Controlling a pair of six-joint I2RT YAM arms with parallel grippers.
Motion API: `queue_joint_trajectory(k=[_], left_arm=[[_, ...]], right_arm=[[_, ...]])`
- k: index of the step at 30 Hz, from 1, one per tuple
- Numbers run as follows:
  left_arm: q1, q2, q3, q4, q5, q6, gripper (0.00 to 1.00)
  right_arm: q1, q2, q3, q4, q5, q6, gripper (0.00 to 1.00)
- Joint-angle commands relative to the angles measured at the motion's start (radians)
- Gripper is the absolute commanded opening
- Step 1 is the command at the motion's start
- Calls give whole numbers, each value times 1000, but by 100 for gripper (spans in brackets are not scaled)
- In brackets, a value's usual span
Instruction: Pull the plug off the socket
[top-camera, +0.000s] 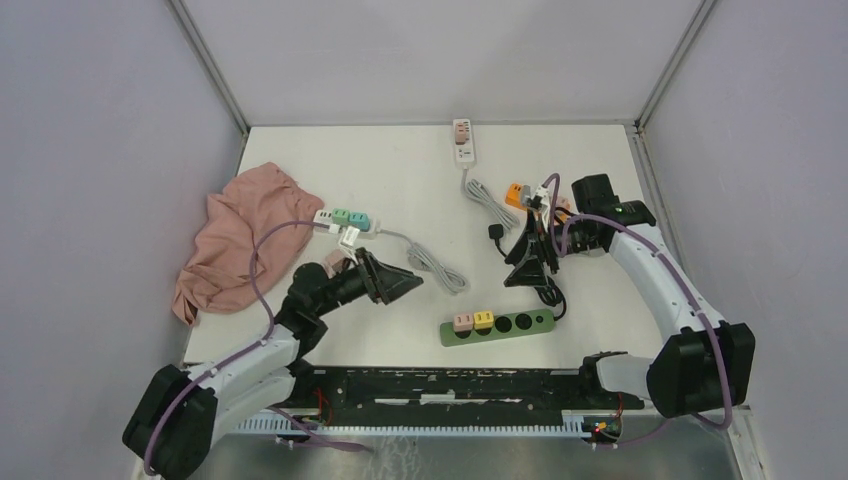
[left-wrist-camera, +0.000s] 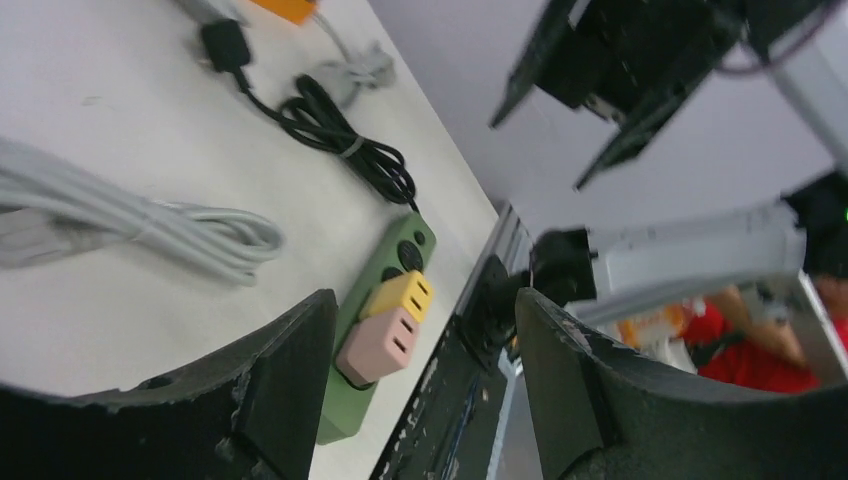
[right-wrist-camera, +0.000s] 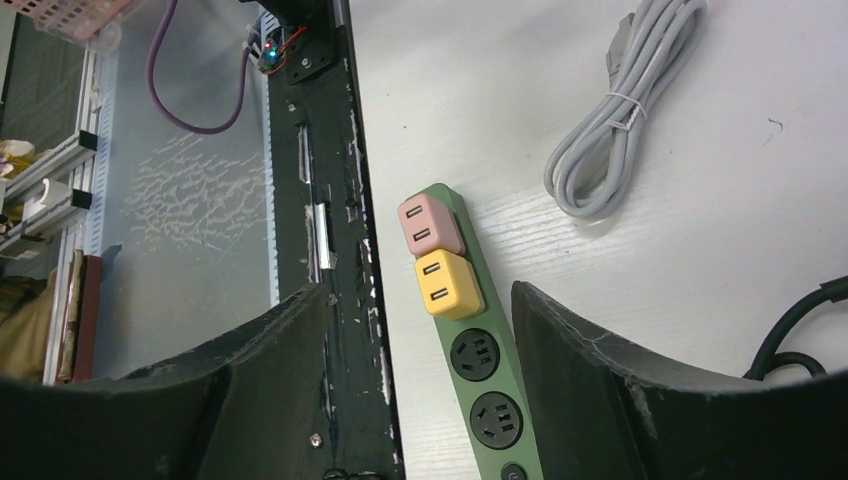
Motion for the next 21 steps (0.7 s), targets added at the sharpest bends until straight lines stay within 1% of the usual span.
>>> queue_joint_trajectory(k=[1,4,6,7,8,10,11,14,16,19,21], left_arm=[[-193,30,61,156,36,223,73],[-285,33,57,149,-7,377,73],[-320,26,42,155,-28,449,73],[-331,22,27,169,-30,486,73],[-339,19,12,184,-40,516,74],[-349,22,-27,229,-60,563,76],[-349,31,-47,272,-74,572,79],[-349,55,-98,340,-134,564,91],[-349,77,-100,335,-162,556,96],[-349,124,-84,327,-143,568,97],[-351,164,-75,339,-110,583,97]], right_arm=[[-6,-33,-9,-69,-79,-157,74],[-6,-41,-15,-116,-93,-247,74],[-5,-45,-16,-144,-101,-301,75],[-5,-47,-15,-160,-104,-328,77],[-5,-51,-11,-182,-106,-362,81],[-5,-62,-10,-214,-112,-428,98],[-6,-71,-17,-215,-115,-444,99],[-5,-98,-50,-200,-118,-481,100],[-4,-114,-69,-197,-115,-521,100],[0,-137,-105,-213,-101,-634,100],[18,-155,-137,-204,-52,-695,99]])
